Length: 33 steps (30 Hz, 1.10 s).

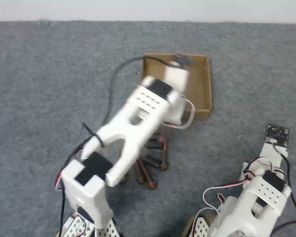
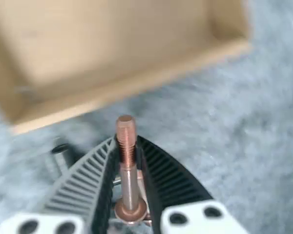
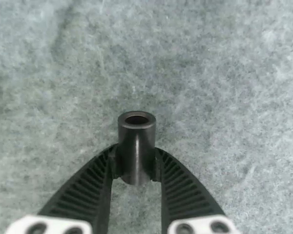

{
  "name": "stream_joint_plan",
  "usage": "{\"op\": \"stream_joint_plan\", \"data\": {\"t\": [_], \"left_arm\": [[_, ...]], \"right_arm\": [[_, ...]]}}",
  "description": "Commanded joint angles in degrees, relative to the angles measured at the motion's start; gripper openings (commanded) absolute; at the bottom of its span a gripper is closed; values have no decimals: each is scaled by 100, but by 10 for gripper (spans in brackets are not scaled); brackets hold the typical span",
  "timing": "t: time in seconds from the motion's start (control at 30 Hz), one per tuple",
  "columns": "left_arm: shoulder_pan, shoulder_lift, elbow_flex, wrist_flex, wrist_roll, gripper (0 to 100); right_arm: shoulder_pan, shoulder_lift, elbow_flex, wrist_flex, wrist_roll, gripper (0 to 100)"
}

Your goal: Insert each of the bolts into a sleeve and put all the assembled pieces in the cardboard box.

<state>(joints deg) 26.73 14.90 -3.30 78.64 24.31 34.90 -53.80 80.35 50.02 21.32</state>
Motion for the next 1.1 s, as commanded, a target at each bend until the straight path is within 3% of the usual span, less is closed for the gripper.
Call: {"op": "stream_joint_plan", "data": {"t": [0.0,0.2,0.43,0.63,0.8,0.9,1.07], "left_arm": [[-730,-580,-145,105,492,12],[-1873,-492,-145,343,527,12],[-2637,-97,-145,352,-1424,12],[-2620,510,-154,18,-3745,12],[-2444,853,-154,-26,-4862,12],[-2303,1011,-154,-26,-5248,13],[-2092,1222,-154,105,-4976,79]], "right_arm": [[-48,-242,-18,-75,132,6],[-31,-242,-18,-75,132,6],[-31,-242,-18,-75,132,6],[-31,-242,-18,-75,123,6],[-31,-242,-18,-75,123,6],[-31,-242,-18,-75,123,6],[-31,-242,-18,-75,123,6]]}}
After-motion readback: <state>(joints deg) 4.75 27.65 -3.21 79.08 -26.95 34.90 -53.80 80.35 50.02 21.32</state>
